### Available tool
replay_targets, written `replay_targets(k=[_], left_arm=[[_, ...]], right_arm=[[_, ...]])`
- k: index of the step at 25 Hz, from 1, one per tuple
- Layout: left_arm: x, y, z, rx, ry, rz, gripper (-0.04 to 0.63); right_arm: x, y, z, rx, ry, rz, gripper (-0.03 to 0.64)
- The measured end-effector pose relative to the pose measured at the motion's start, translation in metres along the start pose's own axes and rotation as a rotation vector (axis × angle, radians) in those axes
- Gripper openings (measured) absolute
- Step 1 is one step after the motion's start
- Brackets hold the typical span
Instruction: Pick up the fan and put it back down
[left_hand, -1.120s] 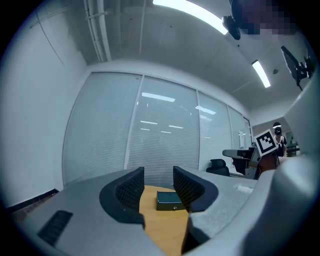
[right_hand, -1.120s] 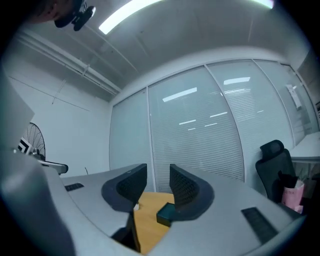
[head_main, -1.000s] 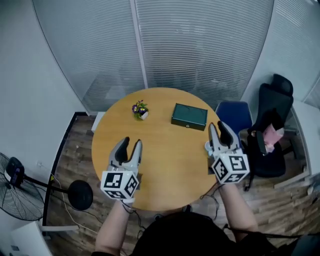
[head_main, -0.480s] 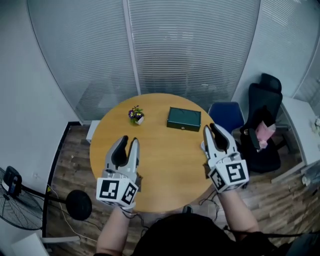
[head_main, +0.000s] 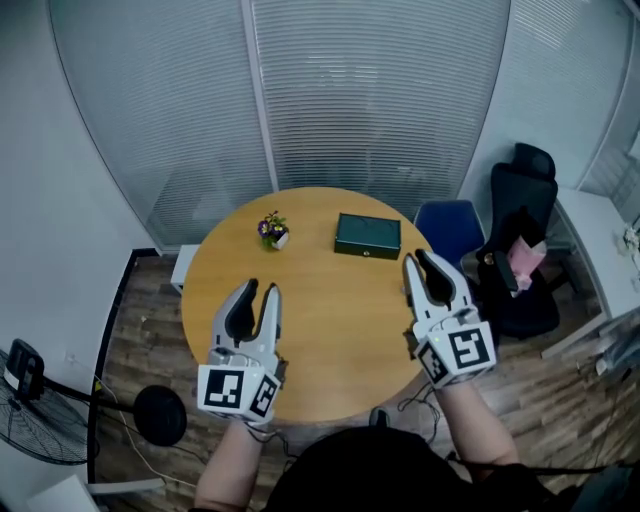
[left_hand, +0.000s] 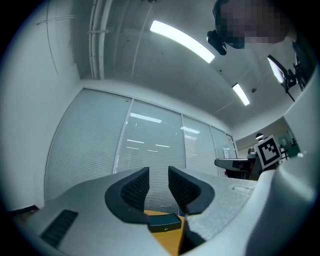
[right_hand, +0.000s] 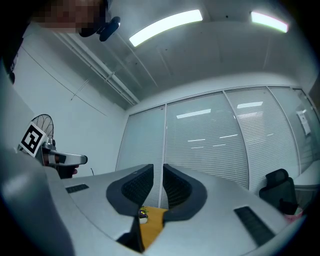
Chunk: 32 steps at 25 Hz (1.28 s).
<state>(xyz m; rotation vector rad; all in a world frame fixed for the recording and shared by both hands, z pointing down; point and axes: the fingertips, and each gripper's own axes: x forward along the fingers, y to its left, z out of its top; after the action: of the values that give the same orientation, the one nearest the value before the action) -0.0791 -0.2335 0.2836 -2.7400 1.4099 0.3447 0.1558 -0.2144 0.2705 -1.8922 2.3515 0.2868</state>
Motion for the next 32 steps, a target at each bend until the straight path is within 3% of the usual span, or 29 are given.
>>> replay_targets(k=[11, 32], left_arm=[[-0.015, 0.016, -0.004, -0.012, 0.007, -0.019, 0.117], [-0.017, 0.008, -0.004, 0.002, 0.011, -0.022, 0.114]], right_arm=[[-0.001, 0.021, -0.003, 0.019, -0.022, -0.008, 0.064], [-0.013, 0.012, 0.002, 0.029, -0.049, -0.024, 0.038]])
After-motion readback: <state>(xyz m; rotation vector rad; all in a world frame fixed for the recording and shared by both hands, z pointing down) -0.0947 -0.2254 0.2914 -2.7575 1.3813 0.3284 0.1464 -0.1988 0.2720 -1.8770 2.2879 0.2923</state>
